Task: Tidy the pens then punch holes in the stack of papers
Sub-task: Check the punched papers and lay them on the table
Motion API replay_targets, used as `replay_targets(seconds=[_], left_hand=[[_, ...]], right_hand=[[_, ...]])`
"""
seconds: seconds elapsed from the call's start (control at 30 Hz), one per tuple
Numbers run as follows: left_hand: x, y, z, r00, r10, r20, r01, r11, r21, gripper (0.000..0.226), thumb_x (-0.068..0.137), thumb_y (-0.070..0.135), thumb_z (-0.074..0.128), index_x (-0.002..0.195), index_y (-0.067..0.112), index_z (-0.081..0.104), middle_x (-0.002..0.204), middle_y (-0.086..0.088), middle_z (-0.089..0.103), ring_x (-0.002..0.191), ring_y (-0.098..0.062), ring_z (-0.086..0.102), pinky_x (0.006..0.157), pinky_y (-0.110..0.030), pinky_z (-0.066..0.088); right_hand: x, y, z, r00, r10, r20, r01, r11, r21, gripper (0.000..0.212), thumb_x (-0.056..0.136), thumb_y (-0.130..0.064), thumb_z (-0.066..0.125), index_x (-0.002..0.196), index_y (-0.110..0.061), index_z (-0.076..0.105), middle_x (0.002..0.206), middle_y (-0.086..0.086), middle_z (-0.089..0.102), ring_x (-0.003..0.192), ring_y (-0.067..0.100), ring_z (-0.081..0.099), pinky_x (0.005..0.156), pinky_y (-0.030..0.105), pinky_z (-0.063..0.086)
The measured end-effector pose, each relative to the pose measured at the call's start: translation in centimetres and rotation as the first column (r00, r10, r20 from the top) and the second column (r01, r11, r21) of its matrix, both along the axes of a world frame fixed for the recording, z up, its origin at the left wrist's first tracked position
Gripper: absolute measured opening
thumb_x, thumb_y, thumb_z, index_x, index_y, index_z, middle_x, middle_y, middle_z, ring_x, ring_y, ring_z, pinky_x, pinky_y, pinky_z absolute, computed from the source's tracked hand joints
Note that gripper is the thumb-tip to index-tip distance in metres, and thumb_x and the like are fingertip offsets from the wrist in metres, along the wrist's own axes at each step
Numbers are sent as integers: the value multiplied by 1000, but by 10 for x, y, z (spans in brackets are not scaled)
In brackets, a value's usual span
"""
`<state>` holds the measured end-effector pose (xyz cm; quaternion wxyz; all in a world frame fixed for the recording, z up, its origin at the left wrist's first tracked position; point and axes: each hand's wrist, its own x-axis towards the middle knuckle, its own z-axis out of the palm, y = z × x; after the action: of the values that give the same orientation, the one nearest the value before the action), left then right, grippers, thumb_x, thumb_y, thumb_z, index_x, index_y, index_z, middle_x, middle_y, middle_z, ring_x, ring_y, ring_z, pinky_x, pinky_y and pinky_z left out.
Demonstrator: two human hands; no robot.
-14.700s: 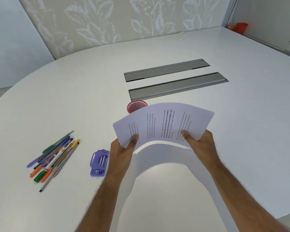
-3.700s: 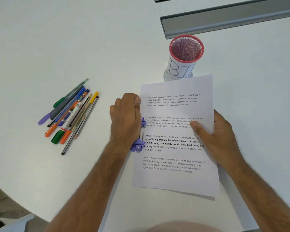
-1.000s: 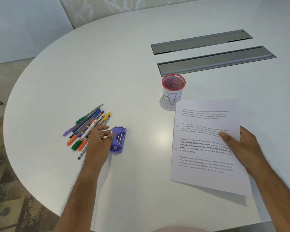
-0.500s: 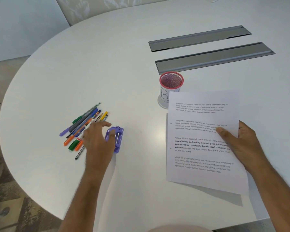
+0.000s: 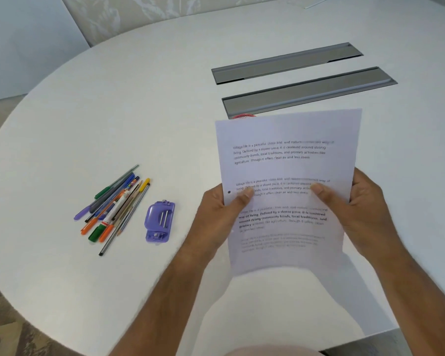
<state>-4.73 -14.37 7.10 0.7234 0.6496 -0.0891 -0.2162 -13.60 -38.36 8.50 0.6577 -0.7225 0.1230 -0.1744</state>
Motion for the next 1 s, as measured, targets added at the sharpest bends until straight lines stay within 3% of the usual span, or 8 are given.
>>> replay_targets(seconds=[0.1,0.27,0.37,0.47,0.63,0.77,0.87,1.0], left_hand=[[0,-10,21,986,61,153,-58,998,-30,15,101,38,70,111,32,79,105,5,84,93,-13,81,72,-22,62],[2,-25,39,932,112,345,-95,993,-67,19,103,44,66,118,36,75,111,13,81,98,-8,78,74,-18,60],[2,-29,29,953,96,286,-89,995,-38,22,103,43,66,122,33,74,115,10,81,104,-12,78,81,-27,63],[-3,-30,12,975,54,214,-57,998,5,26,106,37,63,128,25,73,119,6,80,110,-16,77,88,-32,63],[-1,-31,10,979,71,191,-70,997,-14,24,105,39,64,126,29,73,118,7,80,108,-14,77,83,-25,62],[1,-31,16,980,142,137,-129,986,-102,20,100,42,69,118,34,76,113,9,82,101,-9,78,77,-16,59],[2,-32,18,982,165,88,-142,964,-222,25,99,39,72,123,32,74,121,5,80,110,-13,76,84,-23,60],[2,-37,16,989,144,41,-119,925,-362,35,101,35,69,135,27,68,138,-1,72,130,-24,67,105,-41,55]], right_hand=[[-1,2,17,991,-63,116,68,997,-36,27,91,-40,78,116,-41,70,113,-13,80,97,7,79,72,18,61],[1,3,37,961,-129,244,143,989,-41,27,96,-31,75,121,-34,66,115,-14,78,102,5,76,78,15,59],[4,6,27,967,-129,219,138,990,-27,26,98,-19,74,117,-35,67,112,-17,79,101,2,75,78,13,57],[3,8,6,989,-106,101,108,994,-14,29,98,-12,73,116,-34,70,110,-18,79,102,2,76,78,10,56],[4,2,-2,992,-99,83,101,995,-24,27,96,-17,77,118,-31,70,110,-19,79,102,0,75,78,8,55],[9,-15,2,991,-82,102,94,989,-116,30,90,-39,81,117,-36,68,112,-19,78,97,1,76,75,10,56],[10,-28,-2,985,-139,101,137,990,22,40,76,-56,88,104,-36,68,105,-13,80,91,2,76,75,13,57],[12,-31,-26,980,-178,90,133,919,370,45,71,-46,95,104,-31,69,107,-2,78,90,14,74,66,28,62]])
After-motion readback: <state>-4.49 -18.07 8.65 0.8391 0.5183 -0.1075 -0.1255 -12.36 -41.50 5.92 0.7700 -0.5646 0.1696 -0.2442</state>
